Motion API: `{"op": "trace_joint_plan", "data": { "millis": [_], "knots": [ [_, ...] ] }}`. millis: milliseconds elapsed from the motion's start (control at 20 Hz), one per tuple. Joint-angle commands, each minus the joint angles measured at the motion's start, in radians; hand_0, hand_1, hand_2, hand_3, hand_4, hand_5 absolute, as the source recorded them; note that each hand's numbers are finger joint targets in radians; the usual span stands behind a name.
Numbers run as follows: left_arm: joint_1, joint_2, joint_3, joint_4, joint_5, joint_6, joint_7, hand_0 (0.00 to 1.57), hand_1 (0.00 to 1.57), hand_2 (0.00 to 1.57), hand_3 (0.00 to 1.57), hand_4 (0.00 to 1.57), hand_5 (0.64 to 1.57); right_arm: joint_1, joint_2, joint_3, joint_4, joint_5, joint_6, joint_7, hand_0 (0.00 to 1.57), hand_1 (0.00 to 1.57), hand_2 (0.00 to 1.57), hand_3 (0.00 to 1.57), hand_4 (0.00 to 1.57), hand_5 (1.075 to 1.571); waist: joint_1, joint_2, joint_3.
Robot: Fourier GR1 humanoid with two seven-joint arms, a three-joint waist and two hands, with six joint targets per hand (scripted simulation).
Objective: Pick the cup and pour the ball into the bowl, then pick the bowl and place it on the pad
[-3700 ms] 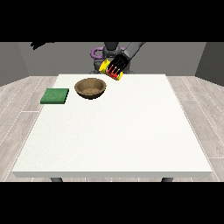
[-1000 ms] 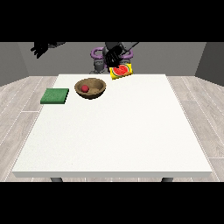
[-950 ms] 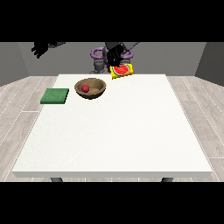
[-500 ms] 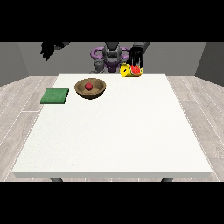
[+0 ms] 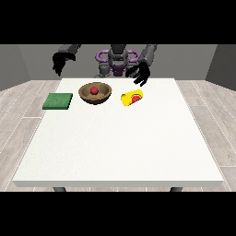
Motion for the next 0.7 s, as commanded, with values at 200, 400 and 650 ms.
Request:
{"op": "trace_joint_plan", "data": {
  "millis": [200, 400, 650],
  "knots": [
    [0.219, -0.01, -0.018, -0.108, 0.365, -0.156, -0.423, 0.0, 0.0, 0.0, 0.0, 0.9, 1.449, 0.011, 0.052, 0.012, 0.025, 0.076, -0.072, -0.143, 0.0, 0.0, 0.0, 0.0, 0.5, 1.567, 0.075, 0.12, 0.0146],
    [0.182, -0.009, -0.005, -0.113, 0.365, -0.205, -0.372, 0.0, 0.0, 0.0, 0.0, 0.9, 1.445, -0.023, 0.133, 0.052, 0.143, 0.134, -0.164, -0.207, 0.0, 0.0, 0.0, 0.0, 0.51, 1.569, 0.083, 0.096, 0.016],
    [0.187, 0.013, 0.034, -0.183, 0.365, -0.267, -0.293, 0.0, 0.0, 0.0, 0.0, 0.92, 1.436, -0.052, 0.094, 0.033, 0.329, 0.112, -0.102, -0.29, 0.0, 0.0, 0.0, 0.0, 0.43, 1.57, 0.064, 0.048, 0.0162]
  ]
}}
